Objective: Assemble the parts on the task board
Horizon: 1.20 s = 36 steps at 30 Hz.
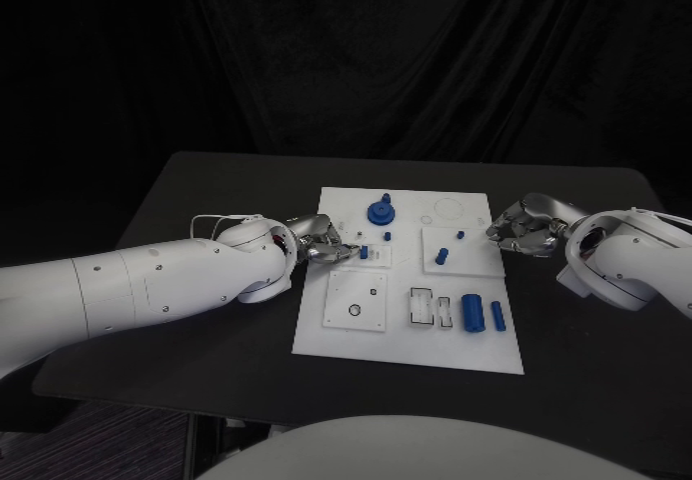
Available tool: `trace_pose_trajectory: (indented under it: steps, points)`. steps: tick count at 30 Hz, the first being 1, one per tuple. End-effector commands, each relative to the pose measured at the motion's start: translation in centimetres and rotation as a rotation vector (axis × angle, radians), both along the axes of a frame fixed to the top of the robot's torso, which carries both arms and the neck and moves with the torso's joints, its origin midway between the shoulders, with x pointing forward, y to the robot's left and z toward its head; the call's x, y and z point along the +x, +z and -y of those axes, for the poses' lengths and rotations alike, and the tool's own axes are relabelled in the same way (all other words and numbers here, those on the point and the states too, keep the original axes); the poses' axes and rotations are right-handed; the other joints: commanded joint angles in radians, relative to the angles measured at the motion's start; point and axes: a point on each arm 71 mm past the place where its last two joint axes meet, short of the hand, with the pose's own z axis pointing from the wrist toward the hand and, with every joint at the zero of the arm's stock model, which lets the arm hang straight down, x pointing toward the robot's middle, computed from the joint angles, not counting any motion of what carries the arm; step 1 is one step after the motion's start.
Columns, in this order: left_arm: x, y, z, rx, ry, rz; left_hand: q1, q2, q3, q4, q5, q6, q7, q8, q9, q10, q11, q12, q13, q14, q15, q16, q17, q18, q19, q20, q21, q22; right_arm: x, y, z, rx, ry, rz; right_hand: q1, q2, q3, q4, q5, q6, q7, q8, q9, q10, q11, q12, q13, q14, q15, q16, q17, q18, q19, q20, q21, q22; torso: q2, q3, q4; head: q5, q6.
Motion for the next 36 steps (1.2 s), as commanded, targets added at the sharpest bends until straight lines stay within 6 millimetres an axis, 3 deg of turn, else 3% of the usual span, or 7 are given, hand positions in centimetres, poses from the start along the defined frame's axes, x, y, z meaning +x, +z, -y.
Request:
trace_pose_trajectory:
  steps: [1,6,15,19,21,28,36]
  points:
    - [-0.08,-0.34,-0.16,0.018,0.009,-0.023,-0.027,0.001,-0.024,0.0,-0.022,-0.011,0.003,-0.009,0.021,0.106,0.007,0.003,0.263,0.104,0.009,0.003,0.263,-0.009,0.001,0.006,-0.006,0.204,-0.08,-0.24,0.06,-0.009,-0.007,-0.018,-0.01,0.002,0.005,-0.001,0.005,0.001,0.005,-0.004,0.001,-0.008,-0.002,-0.005,-0.004,-0.001,0.008,-0.005,-0.002,0.008,-0.008,-0.002,-0.008,0.1,0.0,-0.0005,0.0011,0.001,0.0]
    - [-0.06,-0.34,-0.3,0.02,0.015,-0.022,-0.094,0.021,-0.072,0.001,-0.057,-0.008,0.006,-0.014,0.022,0.106,0.009,0.003,0.263,0.104,0.012,0.003,0.263,-0.009,0.002,0.009,-0.005,0.205,-0.11,-0.32,0.03,-0.01,-0.005,-0.021,-0.01,0.002,0.005,-0.001,0.005,0.001,0.005,-0.004,0.001,-0.008,-0.002,-0.005,-0.004,-0.001,0.008,-0.005,-0.002,0.008,-0.008,-0.002,-0.008,0.1,0.001,-0.0011,0.0005,0.001,0.0]
    - [0.05,-0.11,-0.59,-0.005,0.013,0.008,-0.158,0.061,-0.138,0.002,-0.036,-0.008,0.009,-0.019,0.023,0.106,0.012,0.003,0.263,0.104,0.014,0.003,0.263,-0.008,0.0,0.011,-0.008,0.204,-0.14,-0.41,0.02,-0.01,-0.004,-0.025,-0.01,0.002,0.005,-0.001,0.005,0.002,0.005,-0.004,0.001,-0.009,-0.002,-0.006,-0.004,-0.001,0.008,-0.005,-0.003,0.009,-0.009,-0.002,-0.01,0.1,0.0,-0.0008,0.001,0.0,0.0]
    - [0.13,0.07,-0.64,-0.022,0.01,0.031,-0.21,0.098,-0.197,0.001,-0.084,-0.009,0.011,-0.019,0.023,0.106,0.014,0.003,0.263,0.104,0.016,0.003,0.263,-0.008,0.0,0.013,-0.008,0.204,-0.15,-0.43,0.0,-0.011,-0.003,-0.026,-0.01,0.002,0.005,-0.001,0.005,0.002,0.005,-0.004,0.001,-0.009,-0.002,-0.006,-0.004,-0.001,0.008,-0.005,-0.003,0.009,-0.009,-0.002,-0.01,0.1,0.0,-0.0004,0.0013,-0.001,0.0]
    - [0.18,0.17,-0.64,-0.033,0.009,0.044,-0.237,0.14,-0.237,0.002,-0.133,-0.008,0.012,-0.017,0.024,0.106,0.015,0.003,0.263,0.104,0.017,0.003,0.263,-0.008,-0.001,0.014,-0.01,0.203,-0.15,-0.44,0.0,-0.011,-0.003,-0.026,-0.01,0.002,0.005,-0.001,0.005,0.002,0.005,-0.004,0.001,-0.009,-0.002,-0.006,-0.004,-0.001,0.008,-0.005,-0.003,0.009,-0.009,-0.002,-0.01,0.1,0.0,-0.0004,0.0014,-0.001,0.0]
    - [0.33,0.28,-0.69,-0.045,0.007,0.063,-0.245,0.185,-0.268,0.001,-0.149,-0.009,0.013,-0.015,0.024,0.106,0.016,0.003,0.263,0.104,0.018,0.003,0.263,-0.007,-0.003,0.015,-0.012,0.203,-0.17,-0.44,0.01,-0.01,-0.003,-0.026,-0.011,0.002,0.006,-0.001,0.005,0.003,0.005,-0.004,0.002,-0.01,-0.002,-0.007,-0.006,-0.002,0.008,-0.006,-0.004,0.009,-0.009,-0.002,-0.011,0.1,0.0,-0.0006,0.0009,-0.002,0.0]
    - [0.34,0.22,-0.73,-0.044,-0.007,0.056,-0.247,0.191,-0.274,0.001,-0.15,-0.009,0.013,-0.014,0.024,0.106,0.017,0.003,0.263,0.104,0.018,0.003,0.263,-0.006,-0.006,0.016,-0.016,0.201,-0.21,-0.43,0.08,-0.01,-0.005,-0.026,-0.011,0.002,0.006,-0.001,0.005,0.003,0.005,-0.004,0.002,-0.01,-0.002,-0.007,-0.006,-0.002,0.008,-0.006,-0.004,0.009,-0.009,-0.002,-0.011,0.1,0.0,-0.0003,0.0007,-0.002,0.0]
